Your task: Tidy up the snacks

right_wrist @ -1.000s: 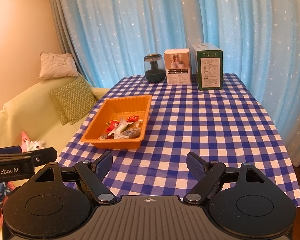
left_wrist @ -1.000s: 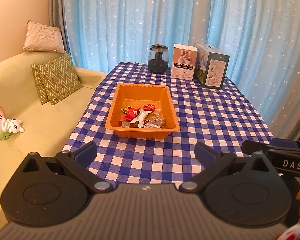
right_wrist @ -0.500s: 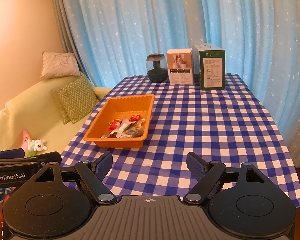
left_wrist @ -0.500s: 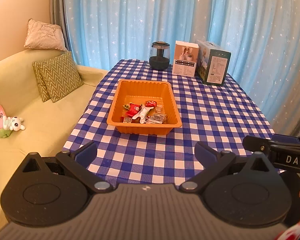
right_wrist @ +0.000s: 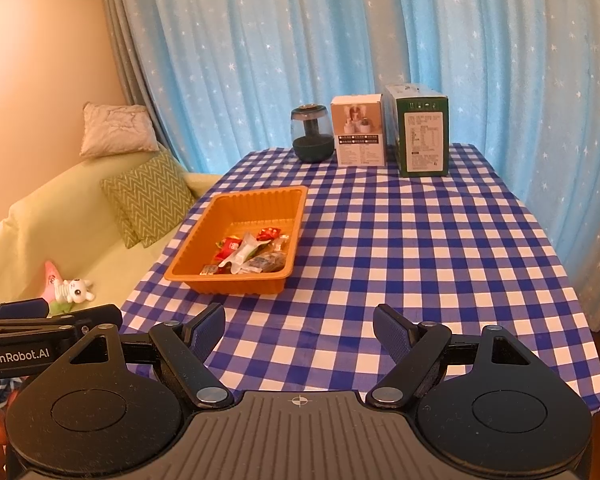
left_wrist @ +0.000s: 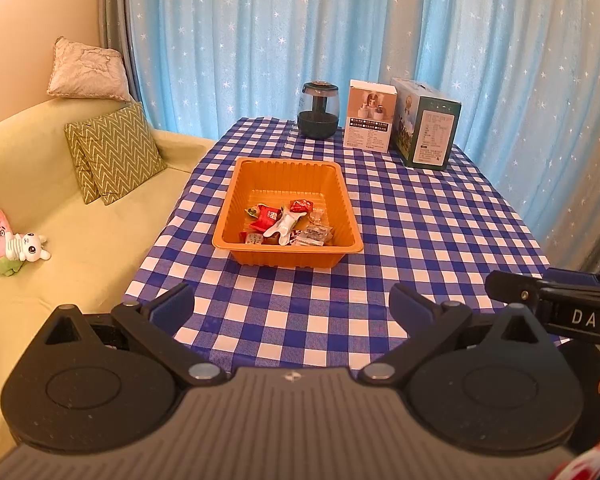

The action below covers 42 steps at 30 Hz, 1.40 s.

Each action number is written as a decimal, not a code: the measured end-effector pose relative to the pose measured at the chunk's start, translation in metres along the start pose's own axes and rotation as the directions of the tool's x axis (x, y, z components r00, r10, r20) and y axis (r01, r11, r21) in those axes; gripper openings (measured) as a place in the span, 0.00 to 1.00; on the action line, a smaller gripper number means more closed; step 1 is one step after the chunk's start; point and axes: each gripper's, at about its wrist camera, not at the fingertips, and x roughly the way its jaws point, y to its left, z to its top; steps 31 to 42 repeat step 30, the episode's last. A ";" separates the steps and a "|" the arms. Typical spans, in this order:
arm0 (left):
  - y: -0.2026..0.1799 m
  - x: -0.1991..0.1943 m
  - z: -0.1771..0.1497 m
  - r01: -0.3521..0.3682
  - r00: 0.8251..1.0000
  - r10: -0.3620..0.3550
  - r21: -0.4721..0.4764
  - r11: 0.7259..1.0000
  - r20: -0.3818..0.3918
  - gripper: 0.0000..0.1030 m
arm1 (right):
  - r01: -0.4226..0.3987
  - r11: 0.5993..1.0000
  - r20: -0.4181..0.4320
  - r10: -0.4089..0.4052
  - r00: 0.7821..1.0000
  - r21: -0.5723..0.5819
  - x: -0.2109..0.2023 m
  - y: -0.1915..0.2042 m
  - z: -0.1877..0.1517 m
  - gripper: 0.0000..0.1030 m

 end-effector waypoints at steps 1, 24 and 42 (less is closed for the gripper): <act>0.000 0.000 0.000 0.000 1.000 0.000 0.000 1.000 0.000 1.00 | 0.000 1.000 0.000 0.000 1.000 0.000 0.000 0.000 0.000 0.78; -0.002 0.005 -0.004 0.007 1.000 -0.007 -0.003 1.000 -0.006 1.00 | -0.001 1.000 -0.001 0.001 1.000 0.001 0.000 -0.002 0.000 0.78; -0.002 0.009 -0.006 0.016 1.000 -0.016 -0.001 1.000 -0.007 1.00 | -0.001 1.000 0.000 0.001 1.000 0.002 0.000 -0.001 0.000 0.78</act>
